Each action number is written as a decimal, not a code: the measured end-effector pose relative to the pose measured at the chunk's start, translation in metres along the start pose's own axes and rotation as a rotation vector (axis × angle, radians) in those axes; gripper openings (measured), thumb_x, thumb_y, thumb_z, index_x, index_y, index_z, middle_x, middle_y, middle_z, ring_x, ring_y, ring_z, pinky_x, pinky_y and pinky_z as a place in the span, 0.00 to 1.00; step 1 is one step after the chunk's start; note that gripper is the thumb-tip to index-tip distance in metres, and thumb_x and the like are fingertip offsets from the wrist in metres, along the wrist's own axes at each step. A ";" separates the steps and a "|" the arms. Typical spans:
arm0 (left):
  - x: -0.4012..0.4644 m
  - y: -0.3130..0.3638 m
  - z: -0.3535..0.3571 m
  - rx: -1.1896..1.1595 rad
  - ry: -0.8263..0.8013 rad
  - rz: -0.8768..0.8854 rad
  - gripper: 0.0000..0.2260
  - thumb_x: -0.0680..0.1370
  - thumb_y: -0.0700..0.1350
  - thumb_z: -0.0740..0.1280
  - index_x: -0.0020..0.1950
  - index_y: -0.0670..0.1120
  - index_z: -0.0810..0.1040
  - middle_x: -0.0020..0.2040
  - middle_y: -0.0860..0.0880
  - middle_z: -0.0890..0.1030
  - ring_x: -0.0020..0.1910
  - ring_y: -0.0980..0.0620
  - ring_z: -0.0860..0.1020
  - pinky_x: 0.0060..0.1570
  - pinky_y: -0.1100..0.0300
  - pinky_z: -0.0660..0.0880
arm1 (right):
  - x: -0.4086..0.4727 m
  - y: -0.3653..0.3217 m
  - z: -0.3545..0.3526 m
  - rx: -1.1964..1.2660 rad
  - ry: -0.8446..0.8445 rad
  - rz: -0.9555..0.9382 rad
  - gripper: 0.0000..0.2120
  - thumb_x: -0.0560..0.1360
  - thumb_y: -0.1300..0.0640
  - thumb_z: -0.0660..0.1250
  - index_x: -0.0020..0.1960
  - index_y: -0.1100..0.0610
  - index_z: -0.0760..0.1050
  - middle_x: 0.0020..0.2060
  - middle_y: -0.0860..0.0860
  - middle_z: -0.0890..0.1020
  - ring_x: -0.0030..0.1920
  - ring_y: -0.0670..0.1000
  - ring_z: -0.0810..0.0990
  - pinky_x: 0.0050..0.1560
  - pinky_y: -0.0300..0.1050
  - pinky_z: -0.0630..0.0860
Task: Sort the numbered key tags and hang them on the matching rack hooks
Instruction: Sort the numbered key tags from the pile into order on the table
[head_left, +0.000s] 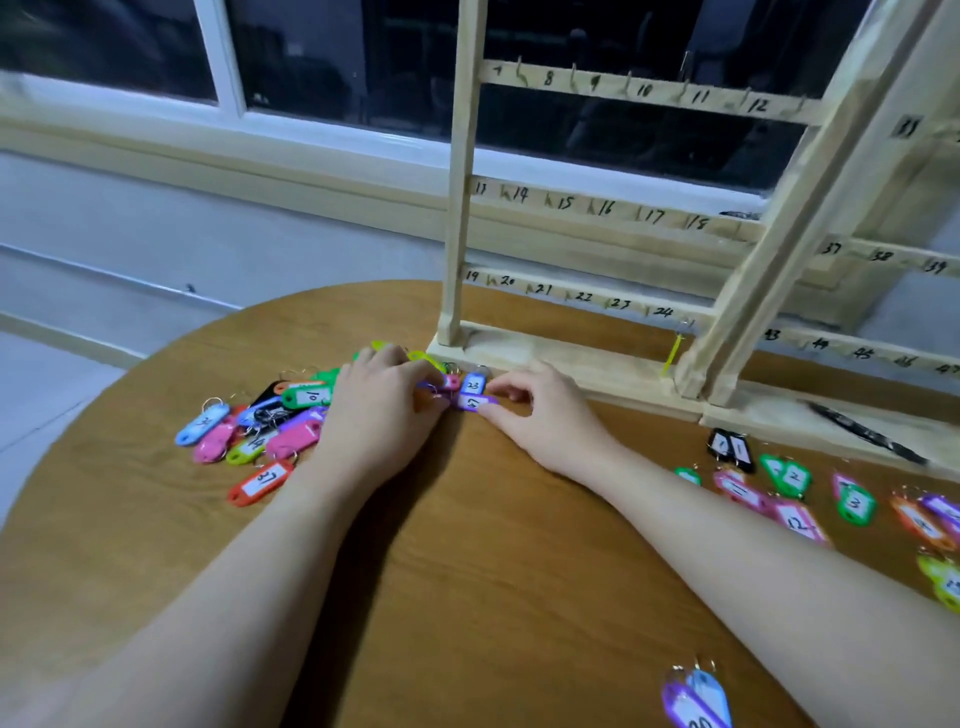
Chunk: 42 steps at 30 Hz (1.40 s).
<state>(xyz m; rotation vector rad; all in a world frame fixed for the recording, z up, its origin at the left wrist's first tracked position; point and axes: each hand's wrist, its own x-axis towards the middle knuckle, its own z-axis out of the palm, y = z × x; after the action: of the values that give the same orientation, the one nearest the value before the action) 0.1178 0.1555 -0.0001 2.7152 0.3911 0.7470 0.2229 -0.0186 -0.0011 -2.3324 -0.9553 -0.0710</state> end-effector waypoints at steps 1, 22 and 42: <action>0.000 0.000 0.001 0.000 0.004 -0.004 0.10 0.74 0.54 0.70 0.52 0.53 0.85 0.47 0.46 0.78 0.50 0.40 0.74 0.50 0.49 0.71 | 0.000 0.000 0.002 -0.011 -0.003 -0.019 0.12 0.77 0.45 0.72 0.57 0.48 0.83 0.45 0.45 0.75 0.49 0.47 0.75 0.53 0.48 0.73; 0.000 0.007 -0.001 -0.008 -0.080 -0.131 0.07 0.77 0.53 0.69 0.51 0.52 0.82 0.53 0.50 0.78 0.59 0.44 0.71 0.55 0.51 0.60 | -0.005 0.000 -0.001 0.238 0.095 0.036 0.05 0.79 0.57 0.69 0.45 0.55 0.80 0.34 0.48 0.79 0.33 0.43 0.71 0.36 0.33 0.69; 0.004 0.015 -0.016 -0.772 0.027 -0.333 0.08 0.81 0.48 0.69 0.48 0.47 0.87 0.42 0.53 0.86 0.36 0.68 0.78 0.33 0.75 0.70 | -0.006 0.001 -0.008 0.359 0.129 0.119 0.05 0.81 0.56 0.67 0.51 0.56 0.81 0.37 0.47 0.86 0.33 0.39 0.80 0.42 0.42 0.78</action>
<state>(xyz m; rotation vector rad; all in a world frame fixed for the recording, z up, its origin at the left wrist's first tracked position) 0.1159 0.1460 0.0201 1.8648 0.4330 0.6605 0.2208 -0.0276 0.0035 -2.0204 -0.6993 -0.0003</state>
